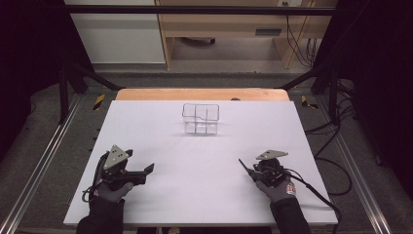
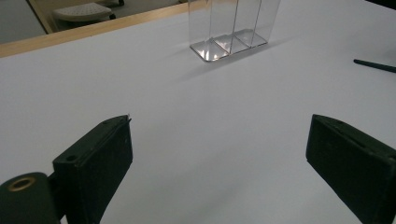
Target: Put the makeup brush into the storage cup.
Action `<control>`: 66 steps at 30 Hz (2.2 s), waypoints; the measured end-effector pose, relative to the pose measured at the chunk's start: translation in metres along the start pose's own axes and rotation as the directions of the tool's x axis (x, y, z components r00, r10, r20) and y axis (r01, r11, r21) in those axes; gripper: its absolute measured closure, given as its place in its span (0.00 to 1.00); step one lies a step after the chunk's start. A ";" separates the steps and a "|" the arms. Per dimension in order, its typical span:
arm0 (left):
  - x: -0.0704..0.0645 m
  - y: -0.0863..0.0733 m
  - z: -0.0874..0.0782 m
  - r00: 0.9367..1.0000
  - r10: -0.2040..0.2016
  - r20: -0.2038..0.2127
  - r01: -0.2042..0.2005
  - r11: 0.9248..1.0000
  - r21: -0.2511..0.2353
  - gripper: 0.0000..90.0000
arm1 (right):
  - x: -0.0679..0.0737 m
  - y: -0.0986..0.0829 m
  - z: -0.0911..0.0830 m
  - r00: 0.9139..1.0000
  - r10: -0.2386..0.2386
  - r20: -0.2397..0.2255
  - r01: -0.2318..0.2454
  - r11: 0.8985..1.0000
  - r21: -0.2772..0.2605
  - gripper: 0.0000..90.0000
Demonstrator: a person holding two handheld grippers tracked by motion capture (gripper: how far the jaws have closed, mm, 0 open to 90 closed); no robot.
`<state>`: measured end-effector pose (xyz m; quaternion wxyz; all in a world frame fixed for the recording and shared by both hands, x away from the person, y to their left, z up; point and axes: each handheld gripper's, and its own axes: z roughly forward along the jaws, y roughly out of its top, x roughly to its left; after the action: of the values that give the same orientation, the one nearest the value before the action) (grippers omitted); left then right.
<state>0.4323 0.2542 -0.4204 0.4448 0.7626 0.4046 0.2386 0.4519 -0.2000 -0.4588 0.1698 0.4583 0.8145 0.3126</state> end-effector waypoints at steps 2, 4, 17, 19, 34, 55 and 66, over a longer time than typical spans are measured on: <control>0.000 0.000 0.000 1.000 0.001 0.000 -0.001 1.000 0.000 0.07 | 0.000 0.003 -0.005 1.000 -0.009 0.017 0.008 1.000 0.017 0.72; 0.001 0.000 0.000 1.000 -0.001 0.001 0.001 1.000 0.000 0.07 | -0.001 0.004 -0.007 1.000 -0.014 0.015 0.014 1.000 0.025 0.70; 0.001 0.000 0.000 1.000 -0.001 0.001 0.001 1.000 0.002 0.07 | -0.002 0.031 -0.011 0.998 -0.038 -0.044 0.046 0.977 0.207 0.68; 0.001 0.000 0.000 1.000 0.000 0.002 0.000 1.000 0.001 0.07 | -0.001 0.037 -0.009 0.998 -0.042 -0.050 0.054 0.966 0.252 0.68; 0.002 0.000 0.000 1.000 0.000 0.006 0.000 1.000 0.004 0.07 | 0.003 0.038 0.009 0.997 -0.056 -0.060 0.074 0.924 0.375 0.74; 0.000 -0.001 0.002 1.000 0.007 0.006 -0.007 1.000 0.013 0.07 | 0.008 0.035 0.016 0.997 -0.050 -0.054 0.069 0.891 0.448 0.92; 0.000 0.000 0.002 1.000 0.007 0.012 -0.007 1.000 0.012 0.07 | 0.008 0.036 0.015 0.998 -0.050 -0.045 0.065 0.897 0.437 0.93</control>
<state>0.4336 0.2538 -0.4216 0.4416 0.7681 0.4008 0.2332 0.4791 -0.1747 -0.4459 0.0584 0.4554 0.8797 0.1234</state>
